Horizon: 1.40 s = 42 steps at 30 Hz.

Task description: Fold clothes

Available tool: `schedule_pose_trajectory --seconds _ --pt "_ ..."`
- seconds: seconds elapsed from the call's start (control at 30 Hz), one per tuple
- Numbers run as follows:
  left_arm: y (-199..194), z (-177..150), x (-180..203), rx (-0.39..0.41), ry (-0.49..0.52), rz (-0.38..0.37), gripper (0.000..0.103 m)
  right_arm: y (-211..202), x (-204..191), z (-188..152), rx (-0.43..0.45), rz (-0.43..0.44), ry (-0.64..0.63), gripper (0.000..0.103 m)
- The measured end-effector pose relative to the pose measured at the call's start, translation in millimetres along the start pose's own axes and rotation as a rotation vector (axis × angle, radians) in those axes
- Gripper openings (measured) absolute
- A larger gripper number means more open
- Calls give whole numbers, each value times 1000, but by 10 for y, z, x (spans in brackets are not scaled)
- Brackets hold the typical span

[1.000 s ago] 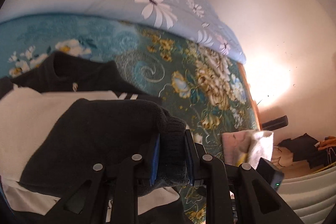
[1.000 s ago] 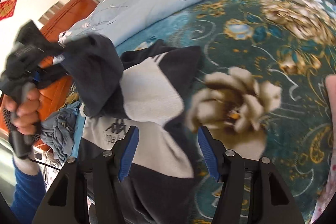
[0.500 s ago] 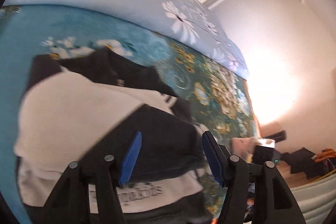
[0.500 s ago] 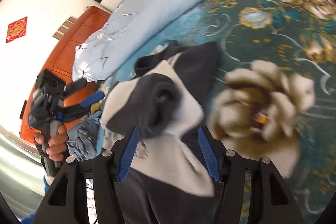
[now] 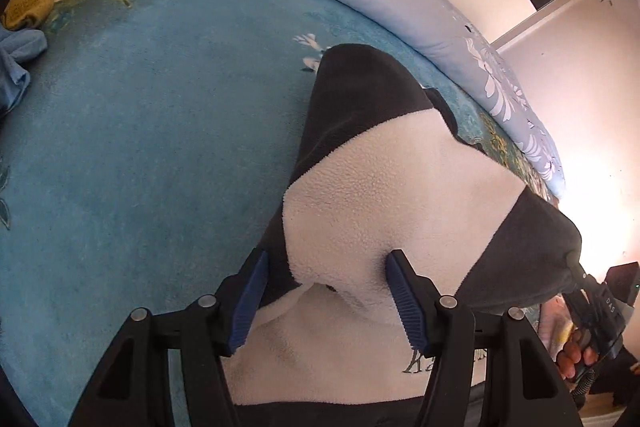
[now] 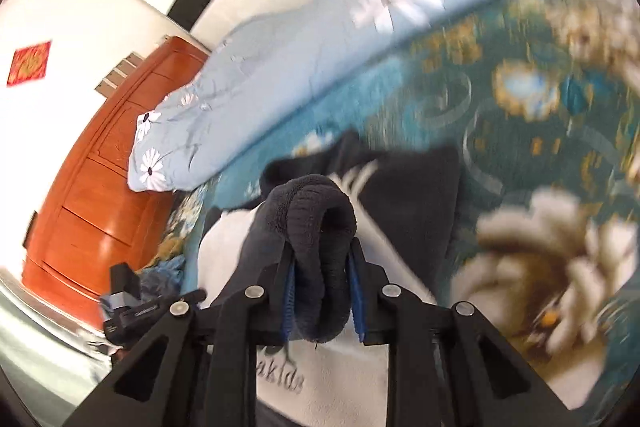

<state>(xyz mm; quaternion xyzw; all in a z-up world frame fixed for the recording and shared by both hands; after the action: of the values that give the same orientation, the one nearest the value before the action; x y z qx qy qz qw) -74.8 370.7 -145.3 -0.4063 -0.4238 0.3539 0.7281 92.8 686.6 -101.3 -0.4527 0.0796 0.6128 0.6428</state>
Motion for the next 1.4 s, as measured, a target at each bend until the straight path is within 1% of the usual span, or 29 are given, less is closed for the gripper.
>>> schedule_pose_trajectory --seconds 0.03,0.07,0.13,0.17,0.2,0.23,0.33,0.4,0.47,0.5,0.53,0.6,0.63,0.7,0.73,0.8,0.87,0.93,0.97,1.07,1.17,1.2,1.23,1.27,1.3,1.4 --pt "10 -18 10 10 13 9 65 29 2 9 -5 -32 -33 24" --pt "37 -31 -4 9 13 14 65 92 92 -25 -25 -58 -11 24" --pt "90 -57 -32 7 14 22 67 233 328 -123 -69 -106 69 24" --pt "88 -64 -57 1 -1 4 67 302 445 -172 -92 -130 110 24" --pt "41 -65 -65 2 -8 -15 67 338 530 -205 -98 -132 145 24" --pt "-8 -67 -73 3 -15 -34 66 330 565 -212 -87 -116 173 25" --pt "-306 -155 -68 24 38 -67 66 174 445 -153 -55 -71 174 29" --pt "-502 -272 -121 45 65 -82 66 12 317 -166 -45 -63 142 29" --pt "-636 -444 -246 51 75 -78 67 -171 212 -287 -43 -66 104 30" --pt "-679 -534 -317 48 78 -76 67 -253 183 -387 -47 -69 88 30" --pt "-689 -650 -393 34 80 -86 68 -343 199 -536 -59 -70 84 30" --pt "-650 -881 -548 0 66 -76 68 -530 270 -872 -89 -71 84 30" --pt "-619 -1003 -653 -17 54 -54 68 -648 321 -1036 -95 -59 106 30" --pt "-597 -1216 -824 -34 24 -41 68 -903 433 -1361 -100 -22 167 30" --pt "-642 -1285 -849 -22 19 -61 68 -1030 490 -1523 -103 -4 198 30" --pt "-732 -1421 -897 3 11 -101 68 -1234 553 -1784 -87 62 258 30" --pt "-754 -1519 -833 -19 23 -152 68 -1277 564 -1931 -85 90 283 31" --pt "-700 -1630 -733 -65 51 -195 69 -1295 567 -2061 -86 111 303 38" --pt "-707 -1666 -715 -58 60 -185 69 -1304 568 -2125 -87 121 313 41" --pt "-729 -1771 -663 -38 86 -157 69 -1231 457 -2168 -95 139 294 43" --pt "-773 -1842 -662 -48 91 -185 67 -1182 300 -2186 -108 162 249 43" --pt "-784 -1862 -704 -48 71 -195 59 -1197 258 -2202 -114 159 228 38" --pt "-796 -1883 -746 -48 52 -205 36 -1219 222 -2220 -119 153 210 33" --pt "-808 -1903 -789 -48 32 -215 26 -1252 202 -2232 -117 142 196 22" --pt "-815 -1918 -829 -49 7 -235 10 -1296 197 -2247 -111 133 190 20" --pt "-836 -1961 -952 -49 -68 -293 9 -1373 167 -2317 -113 135 186 11"
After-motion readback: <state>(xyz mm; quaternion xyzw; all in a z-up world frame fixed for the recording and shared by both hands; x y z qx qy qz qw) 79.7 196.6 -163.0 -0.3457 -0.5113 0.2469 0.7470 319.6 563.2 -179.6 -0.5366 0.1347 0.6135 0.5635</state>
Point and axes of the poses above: each gripper's, at about its wrist camera, not at the fingertips, and y roughly the way its jaws point, x to its right, z to its top, the point moved 4 cm from there along y, roughly the way its jaws point, and after that the axes turned 11 degrees about z, right-handed, at the moved point
